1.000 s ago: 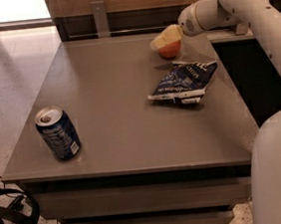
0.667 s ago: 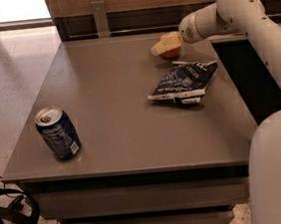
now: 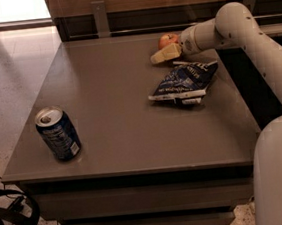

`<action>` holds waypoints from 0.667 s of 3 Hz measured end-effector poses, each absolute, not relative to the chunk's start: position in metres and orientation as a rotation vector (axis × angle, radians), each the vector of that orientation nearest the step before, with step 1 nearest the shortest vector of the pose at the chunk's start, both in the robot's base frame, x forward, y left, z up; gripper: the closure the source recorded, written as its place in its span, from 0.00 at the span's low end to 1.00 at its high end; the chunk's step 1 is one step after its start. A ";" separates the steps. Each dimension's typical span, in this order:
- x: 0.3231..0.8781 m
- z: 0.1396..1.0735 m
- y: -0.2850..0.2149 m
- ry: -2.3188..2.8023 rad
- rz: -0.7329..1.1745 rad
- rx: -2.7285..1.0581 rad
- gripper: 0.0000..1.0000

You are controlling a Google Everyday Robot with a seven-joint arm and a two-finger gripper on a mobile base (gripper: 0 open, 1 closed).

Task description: Move apple near pepsi can

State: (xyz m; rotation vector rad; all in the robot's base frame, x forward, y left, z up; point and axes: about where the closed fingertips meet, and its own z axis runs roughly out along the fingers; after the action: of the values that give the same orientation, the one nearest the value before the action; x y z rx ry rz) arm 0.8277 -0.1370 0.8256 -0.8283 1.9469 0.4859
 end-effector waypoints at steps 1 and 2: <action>0.828 0.823 -0.134 1.948 0.491 -0.832 0.34; 0.828 0.820 -0.129 1.950 0.496 -0.837 0.65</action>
Offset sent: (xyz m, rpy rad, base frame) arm 0.0003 0.0035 -0.0023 0.0008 0.0031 0.0045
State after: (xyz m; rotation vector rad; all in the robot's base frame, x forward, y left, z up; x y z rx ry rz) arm 0.8285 -0.1295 0.8205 -0.8367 1.9497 0.4965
